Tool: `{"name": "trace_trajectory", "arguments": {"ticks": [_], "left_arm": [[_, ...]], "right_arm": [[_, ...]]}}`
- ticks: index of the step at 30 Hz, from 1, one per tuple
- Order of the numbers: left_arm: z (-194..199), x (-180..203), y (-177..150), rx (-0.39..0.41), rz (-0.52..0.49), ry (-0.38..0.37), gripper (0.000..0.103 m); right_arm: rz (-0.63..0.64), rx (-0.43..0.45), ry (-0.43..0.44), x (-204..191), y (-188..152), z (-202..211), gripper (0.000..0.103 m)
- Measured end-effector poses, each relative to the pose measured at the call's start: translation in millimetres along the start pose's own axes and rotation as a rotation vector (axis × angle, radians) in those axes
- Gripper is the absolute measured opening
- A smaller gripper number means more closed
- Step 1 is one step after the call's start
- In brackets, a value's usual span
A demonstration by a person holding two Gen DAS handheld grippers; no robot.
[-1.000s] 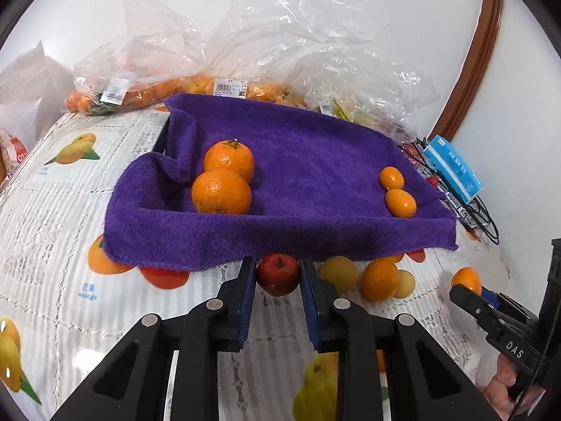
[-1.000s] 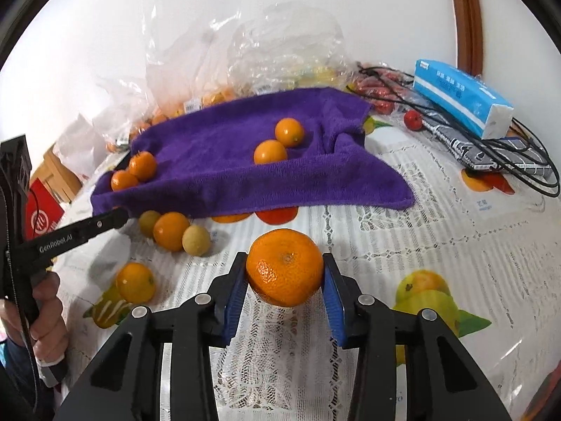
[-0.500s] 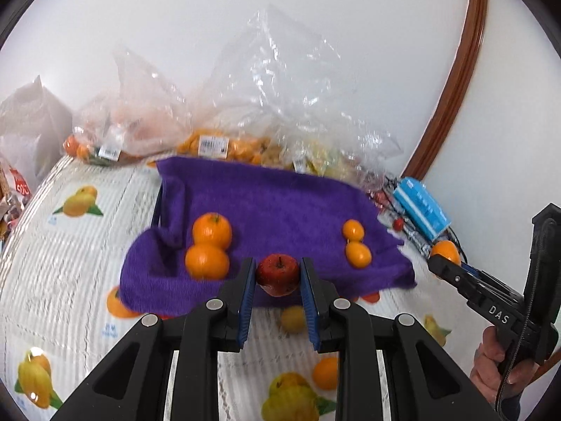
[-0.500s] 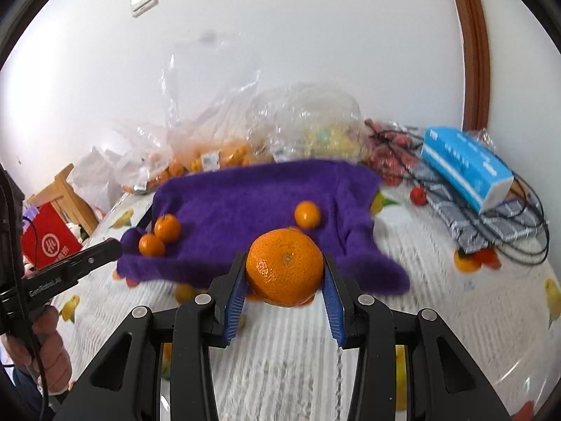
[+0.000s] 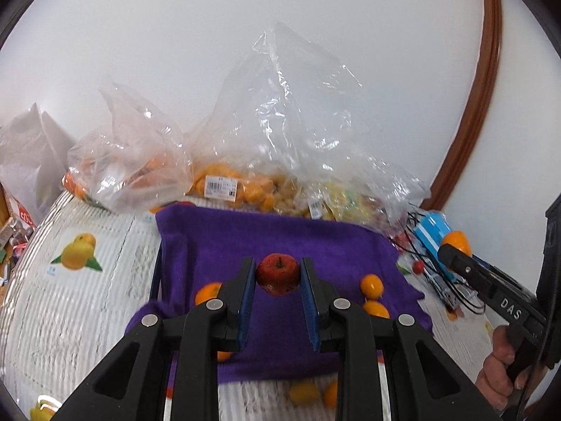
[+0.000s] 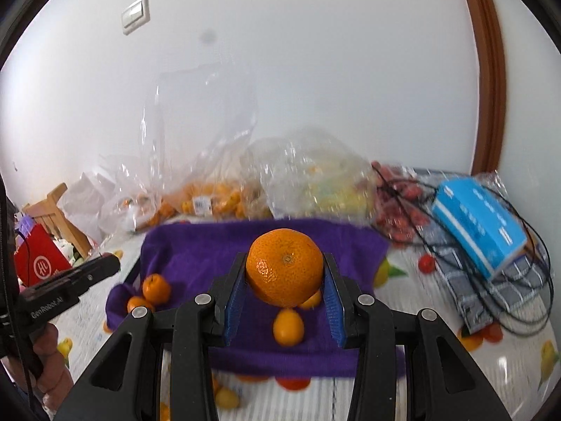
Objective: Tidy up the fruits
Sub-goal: 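Carry the tangerine onto the purple towel with the right tool while the left tool carries the tomato there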
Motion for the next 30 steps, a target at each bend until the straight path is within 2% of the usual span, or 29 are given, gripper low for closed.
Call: {"name": "trace_trajectory", "arguments": {"ticks": [4,8,17,30], "left_arm": [[-16.2,-1.1,-1.8,0.003,0.019,0.008,0.024],[-25.9,-7.7,-17.5,-0.007,0.014,0.019,0.024],[-31.4,-17.6,-26.2,-0.013,0.032,0.008,0.024],[-39.5,-18.3,-31.3,-0.04,0.038,0.006,0.024]], "right_arm": [[-0.009,0.005,0.02,3.2,-2.8,-15.9,0.041],[-0.011,-0.043,0.011,11.7,-21.8,-31.5,0.041],[-0.044,-0.03,0.005,28.0,-27.6,-38.0,0.041],[-0.055,-0.074,-0.029,43.3,-38.4,-51.9,0.041]]}}
Point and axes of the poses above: each gripper's, at about its wrist camera, not at the fingertips, and z roughly against the way its jaws point, x to its right, y to its top, the point moved 10 cm from there along -z, roughly the way its jaws point, and after that the axes turned 2 degrees about x, right-handed, at the moved point
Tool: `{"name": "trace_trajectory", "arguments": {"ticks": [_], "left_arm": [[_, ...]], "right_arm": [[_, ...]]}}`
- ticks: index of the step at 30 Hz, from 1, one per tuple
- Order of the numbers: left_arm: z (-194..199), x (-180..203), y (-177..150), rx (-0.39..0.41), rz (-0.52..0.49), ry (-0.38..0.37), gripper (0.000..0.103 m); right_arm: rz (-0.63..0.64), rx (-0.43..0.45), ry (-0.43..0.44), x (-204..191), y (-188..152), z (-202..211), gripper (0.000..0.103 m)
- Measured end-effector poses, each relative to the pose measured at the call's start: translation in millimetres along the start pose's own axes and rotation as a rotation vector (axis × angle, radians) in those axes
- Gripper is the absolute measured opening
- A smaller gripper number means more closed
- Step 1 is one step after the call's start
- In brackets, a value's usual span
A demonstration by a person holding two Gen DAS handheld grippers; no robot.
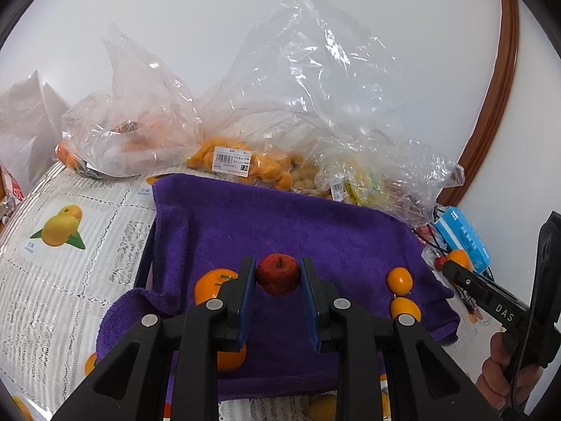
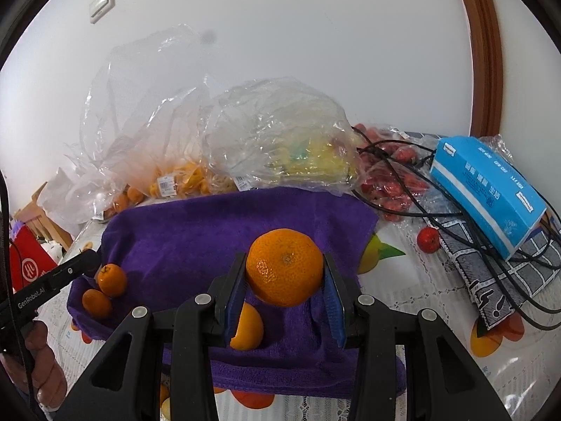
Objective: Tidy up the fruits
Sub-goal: 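Carry the tangerine onto the purple towel with the right tool while the left tool carries the tomato there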
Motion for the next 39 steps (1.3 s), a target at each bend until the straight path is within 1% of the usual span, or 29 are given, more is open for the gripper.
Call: {"name": "trace_trajectory", "arguments": {"ticks": [3,8,17,30,34,37,39], "left_arm": [[-3.6,1.1,-2.9,-0.007,-0.011,0.003,0.024],[-8.6,1.3,-7.1,-0.022,-0.012,0.001,0.024],[-13.4,2.1,-11.2,-0.036,-0.015,-0.003,0.024],[-11.7,0.8,-10.4,-0.024,-0.004,-0.014,0.024],[-9.8,-1.8,-8.5,-0.022,0.014,-0.023,0.024],[-8.5,-3.8,-6.4,-0.011,0.019,-0.022,0.024],[-10.2,-5.8,-7.0,-0.017,0.029,-0.023,0.024]], "right_arm": [[0.004,-0.004,0.005,-1.0,-1.8,-1.9,0.041],[0.036,-0.036,-0.002,-6.3,-9.2,-10.7,0.041],[0.071,-0.045,0.01,-14.3,-13.3,-12.4,0.041],[0.058,-0.057,0.003,-1.7,-13.0,-12.2,0.041],[0.083,-0.085,-0.001,-4.5,-19.9,-17.9,0.041],[0.118,-0.108,-0.031,-6.7,-25.4,-23.5,0.041],[0.123,-0.12,-0.032,-7.1,-28.7,-26.8,0.041]]}}
Point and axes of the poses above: each gripper's, at about its wrist camera, not at the fingertips, and z roughly against the way its jaws point, x to its right, y to its top, the point moved 10 cm from there along -z, roughly the way its jaws point, and after that the axes turned 2 degrees about x, right-handed, at the moved point
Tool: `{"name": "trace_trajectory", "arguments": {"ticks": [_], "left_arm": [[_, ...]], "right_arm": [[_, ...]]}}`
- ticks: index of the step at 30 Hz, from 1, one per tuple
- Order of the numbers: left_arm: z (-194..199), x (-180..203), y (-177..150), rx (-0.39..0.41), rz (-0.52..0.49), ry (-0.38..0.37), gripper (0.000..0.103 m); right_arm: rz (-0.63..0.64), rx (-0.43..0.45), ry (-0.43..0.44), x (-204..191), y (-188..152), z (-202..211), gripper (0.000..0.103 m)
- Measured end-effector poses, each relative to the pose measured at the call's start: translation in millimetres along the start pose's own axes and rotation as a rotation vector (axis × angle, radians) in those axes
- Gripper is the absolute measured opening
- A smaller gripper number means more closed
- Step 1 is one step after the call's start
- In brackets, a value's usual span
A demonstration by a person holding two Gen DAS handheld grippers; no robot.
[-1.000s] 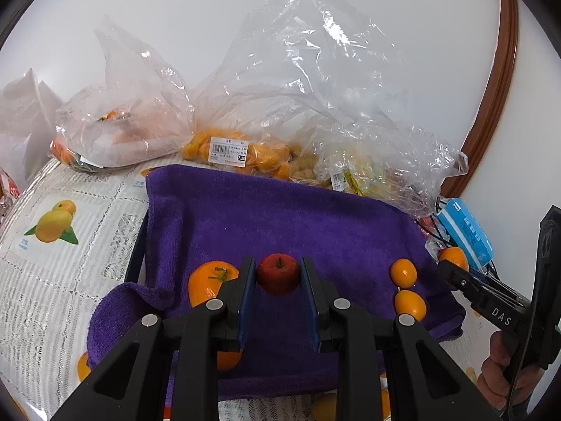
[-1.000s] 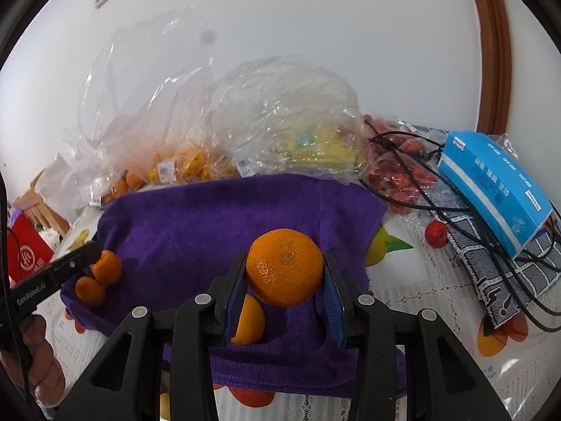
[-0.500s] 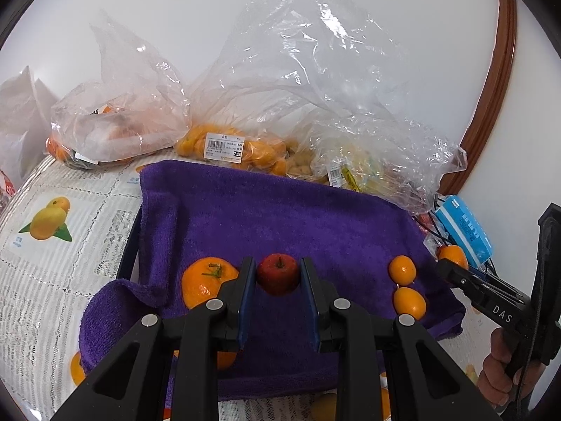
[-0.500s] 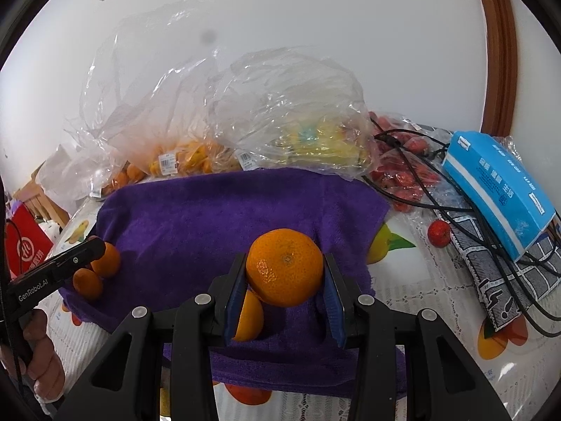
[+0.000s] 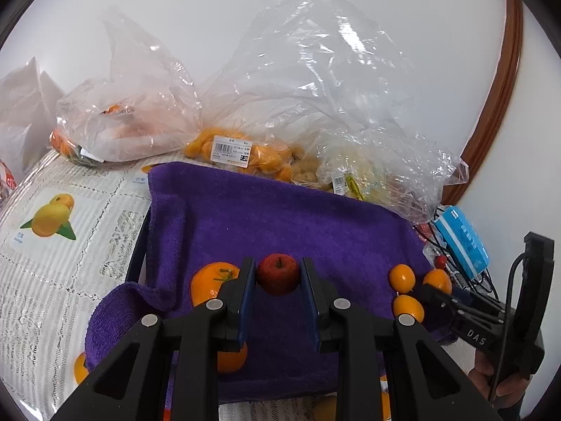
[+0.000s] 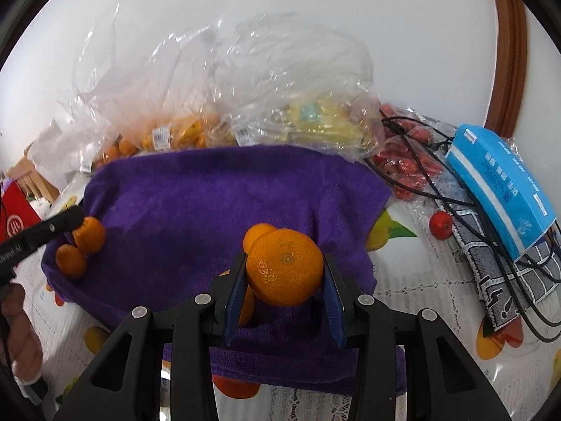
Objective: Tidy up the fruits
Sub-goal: 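Carry the tangerine onto the purple towel with the right tool while the left tool carries the tomato there, then open both tools to release the tangerine and tomato on the towel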
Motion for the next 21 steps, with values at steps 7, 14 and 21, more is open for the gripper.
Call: {"name": "trace_trajectory", "arguments": {"ticks": [7,14,21], "left_arm": [[-2.0,-0.5,-2.0,-0.006,0.008,-0.014,0.024],[-7.3,12.1,-10.4,-0.043,-0.026,-0.06,0.024],[-23.1,11.5,-25.2,-0.108,-0.068,-0.008,0.024]], "right_arm": [[0.012,-0.019,-0.001,-2.3,-3.8,-5.4,0.041],[0.036,-0.011,0.007,-7.8,-2.9,-2.5,0.043],[0.01,0.004,0.015,-4.3,1.4,-0.2,0.045]]}}
Point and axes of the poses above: each gripper's, at about its wrist camera, not at the fingertips, and z roughly against the way its jaws point, x to its right, y to its top, the point moved 10 cm from there along -z, roughly the way its jaws point, and after that the axes turned 2 degrees about x, right-handed, at the moved point
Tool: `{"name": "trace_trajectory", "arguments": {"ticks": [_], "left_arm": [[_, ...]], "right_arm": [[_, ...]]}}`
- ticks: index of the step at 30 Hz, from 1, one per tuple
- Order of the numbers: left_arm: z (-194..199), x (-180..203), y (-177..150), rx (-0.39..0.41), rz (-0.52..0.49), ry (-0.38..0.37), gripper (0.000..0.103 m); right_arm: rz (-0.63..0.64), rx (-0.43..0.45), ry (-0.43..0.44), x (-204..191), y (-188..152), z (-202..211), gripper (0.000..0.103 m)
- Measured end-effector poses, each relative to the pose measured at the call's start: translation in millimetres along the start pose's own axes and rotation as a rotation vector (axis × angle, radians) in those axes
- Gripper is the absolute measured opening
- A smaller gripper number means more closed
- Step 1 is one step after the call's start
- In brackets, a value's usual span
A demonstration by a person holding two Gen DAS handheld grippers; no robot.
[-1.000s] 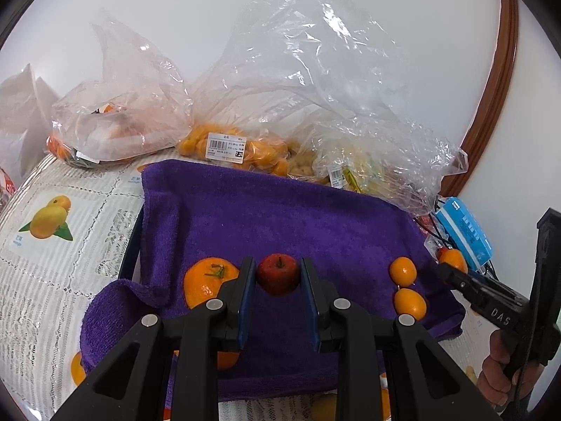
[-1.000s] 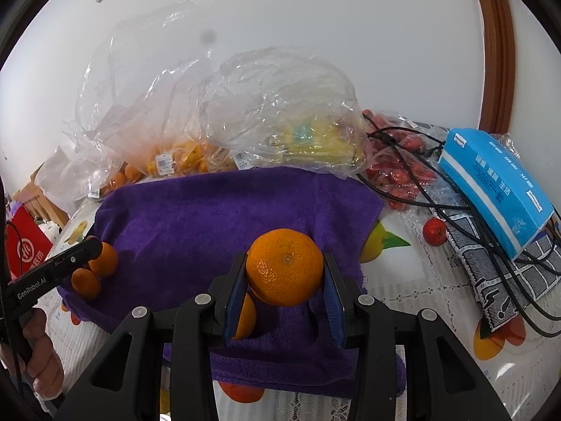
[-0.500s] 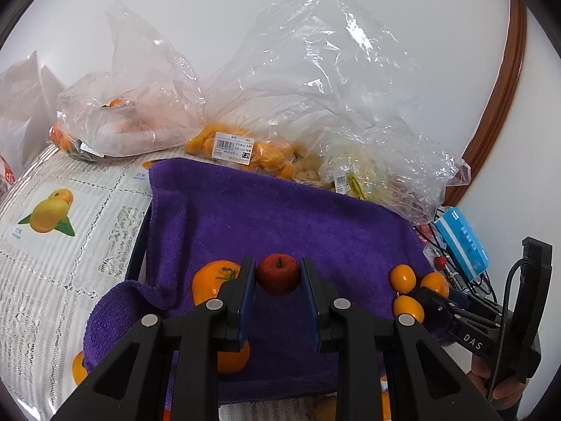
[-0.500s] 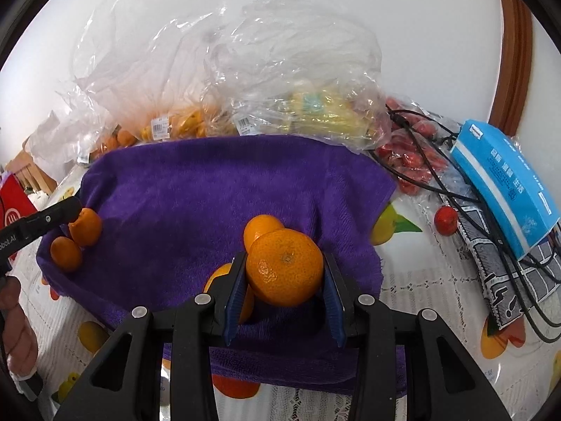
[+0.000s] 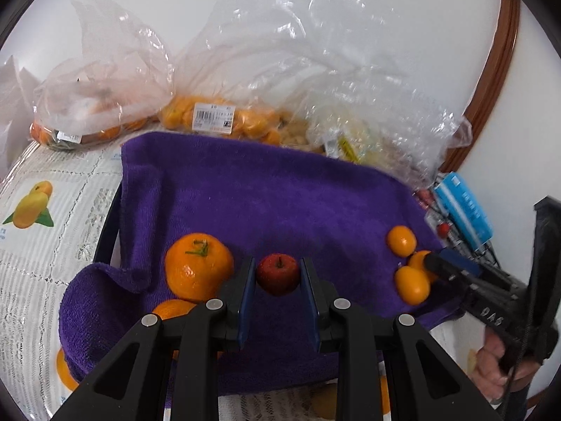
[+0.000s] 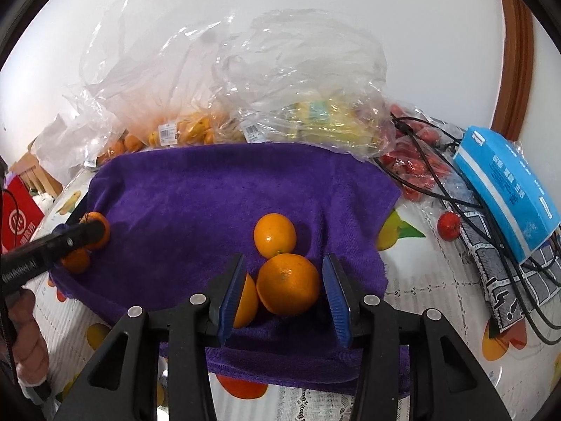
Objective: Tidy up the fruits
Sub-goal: 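Open both tools to release the tangerine and tomato on the towel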
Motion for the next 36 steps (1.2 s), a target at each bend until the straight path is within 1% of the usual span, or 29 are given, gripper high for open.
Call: {"name": "trace_trajectory", "arguments": {"ticks": [2,12,14,16,18,20,22,25,28,29,32,36], "left_arm": [[-0.7,0.3,-0.4,-0.001,-0.016,0.021,0.024],[-2.1,-1.3,-2.1,-0.003,-0.033,0.044,0.024],[-1.4,-2.1,-2.0,-0.008,-0.027,0.041,0.026],[0.2,-1.6,-1.4,-0.007,-0.022,0.03,0.038],[3.6,-0.7,0.3,0.002,-0.014,0.017,0.042],[8.8,-0.3,2.4,0.018,-0.013,0.018,0.042],[13.5,0.4,4.5,0.031,-0.01,0.016,0.043],[22.2,2.3,9.0,0.053,-0.011,0.01,0.043],[34.2,3.5,14.9,0.085,-0.018,0.023,0.043],[36.6,3.2,16.7,0.089,-0.022,0.03,0.043],[45.3,4.7,18.9,0.099,-0.033,0.035,0.043],[57.1,1.5,13.5,0.099,-0.036,0.036,0.043]], "right_arm": [[-0.012,0.002,0.0,2.0,0.5,-0.3,0.045],[-0.027,0.016,0.006,2.9,3.0,2.7,0.045],[-0.027,0.02,0.005,2.6,3.5,4.0,0.046],[-0.027,0.025,0.005,2.4,4.3,5.8,0.047],[-0.027,0.034,0.003,1.9,5.7,8.6,0.051],[-0.032,0.043,-0.001,1.8,7.3,12.0,0.053],[-0.034,0.052,-0.005,0.8,9.3,16.2,0.054],[-0.026,0.091,-0.02,-3.5,14.5,29.0,0.054],[-0.013,0.134,-0.031,-10.2,16.8,44.1,0.054],[-0.016,0.143,-0.019,-13.8,14.8,49.5,0.054],[-0.043,0.134,0.005,-20.2,6.5,58.4,0.054],[-0.084,0.077,0.017,-26.0,-11.8,68.5,0.054]]}}
Point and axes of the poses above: each gripper's, at about its wrist camera, not at the fingertips, and z roughly against the way its jaws point, x to its right, y to its top, the point moved 10 cm from there along -z, roughly the way its jaws point, and after that the axes turned 2 degrees about x, right-handed, at the moved point
